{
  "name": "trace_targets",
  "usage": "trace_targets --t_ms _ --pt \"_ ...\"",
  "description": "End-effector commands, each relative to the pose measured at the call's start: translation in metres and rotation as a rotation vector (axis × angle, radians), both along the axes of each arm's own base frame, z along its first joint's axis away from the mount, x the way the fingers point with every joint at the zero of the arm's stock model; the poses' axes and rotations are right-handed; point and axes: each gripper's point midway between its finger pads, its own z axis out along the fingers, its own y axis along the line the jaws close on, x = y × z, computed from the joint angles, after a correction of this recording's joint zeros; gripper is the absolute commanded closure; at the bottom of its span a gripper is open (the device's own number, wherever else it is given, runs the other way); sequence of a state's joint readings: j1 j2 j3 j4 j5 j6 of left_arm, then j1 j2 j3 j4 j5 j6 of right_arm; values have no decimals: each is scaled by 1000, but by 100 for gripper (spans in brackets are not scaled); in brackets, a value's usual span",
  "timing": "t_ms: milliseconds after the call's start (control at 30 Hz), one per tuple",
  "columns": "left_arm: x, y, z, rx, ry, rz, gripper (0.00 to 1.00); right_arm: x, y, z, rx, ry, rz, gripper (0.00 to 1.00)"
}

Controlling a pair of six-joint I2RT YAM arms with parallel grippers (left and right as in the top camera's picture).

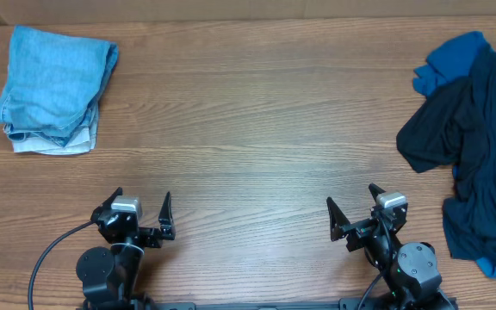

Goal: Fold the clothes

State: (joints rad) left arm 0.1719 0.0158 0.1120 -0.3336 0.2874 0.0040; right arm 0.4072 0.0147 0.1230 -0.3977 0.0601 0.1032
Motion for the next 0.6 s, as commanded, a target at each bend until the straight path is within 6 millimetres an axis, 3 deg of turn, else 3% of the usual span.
trace_targets --t_ms 0,400,567 --pt "0 3 -4 20 2 10 0 1 -3 1 -2 -11 -16 0" --pt "0 3 -4 20 2 10 0 1 -3 1 -1 -12 -17 0" --pt "0 3 -4 20 2 10 0 4 -6 20 147 -28 -63 0"
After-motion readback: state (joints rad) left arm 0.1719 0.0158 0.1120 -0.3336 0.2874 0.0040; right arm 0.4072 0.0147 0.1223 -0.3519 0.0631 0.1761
